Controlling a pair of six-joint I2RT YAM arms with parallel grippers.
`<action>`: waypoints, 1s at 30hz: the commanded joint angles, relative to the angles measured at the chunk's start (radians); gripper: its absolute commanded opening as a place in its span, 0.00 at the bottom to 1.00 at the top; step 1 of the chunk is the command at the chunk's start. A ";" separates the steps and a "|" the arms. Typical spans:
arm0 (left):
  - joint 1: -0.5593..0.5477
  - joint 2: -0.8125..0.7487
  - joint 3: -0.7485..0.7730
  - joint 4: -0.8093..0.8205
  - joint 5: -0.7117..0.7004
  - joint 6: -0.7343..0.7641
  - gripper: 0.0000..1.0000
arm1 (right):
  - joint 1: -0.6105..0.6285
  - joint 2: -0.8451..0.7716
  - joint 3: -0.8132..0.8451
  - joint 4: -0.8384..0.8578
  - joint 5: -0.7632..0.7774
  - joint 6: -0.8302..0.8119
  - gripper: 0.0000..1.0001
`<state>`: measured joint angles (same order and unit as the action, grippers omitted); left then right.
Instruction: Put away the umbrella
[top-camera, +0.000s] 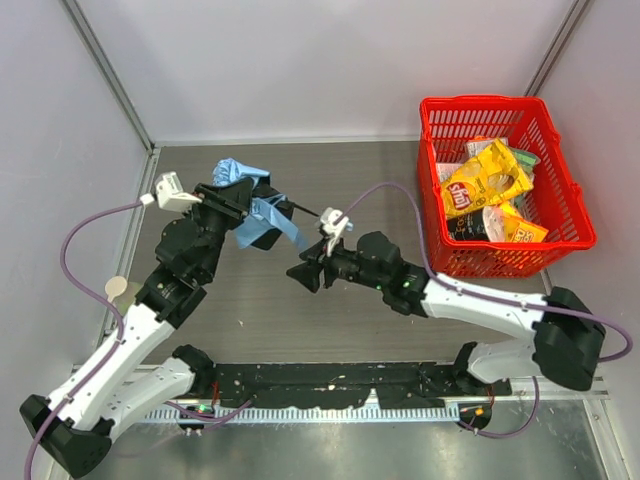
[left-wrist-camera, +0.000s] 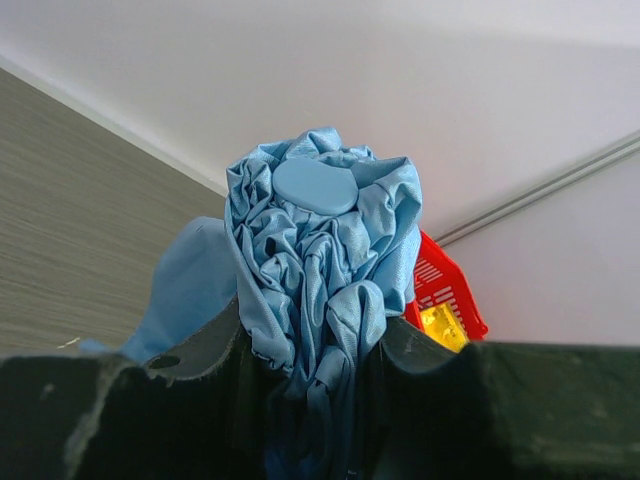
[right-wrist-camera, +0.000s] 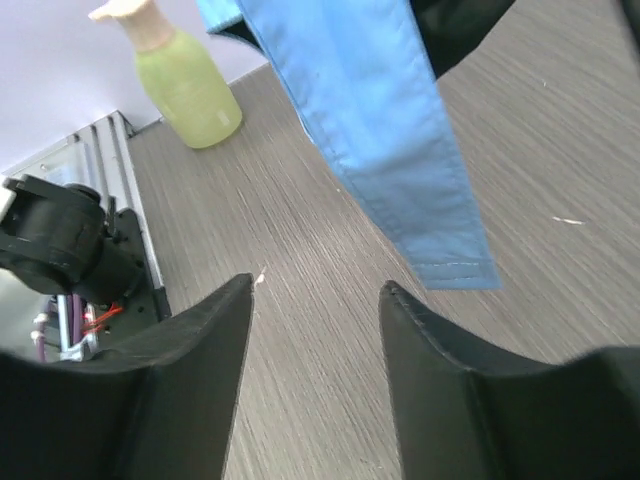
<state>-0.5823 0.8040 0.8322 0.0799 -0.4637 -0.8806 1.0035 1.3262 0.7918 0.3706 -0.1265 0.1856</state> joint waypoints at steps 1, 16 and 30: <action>-0.004 -0.005 0.064 0.078 0.062 -0.063 0.00 | -0.068 -0.155 -0.022 -0.001 -0.131 0.034 0.66; -0.004 0.000 0.051 0.070 0.177 -0.192 0.00 | -0.249 -0.042 0.130 -0.093 -0.653 0.035 0.68; -0.002 -0.005 0.021 0.066 0.106 -0.355 0.00 | -0.059 -0.111 0.044 0.018 -0.241 0.098 0.01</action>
<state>-0.5823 0.8185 0.8448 0.0669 -0.2985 -1.1198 0.8604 1.2587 0.8333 0.3164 -0.6228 0.2649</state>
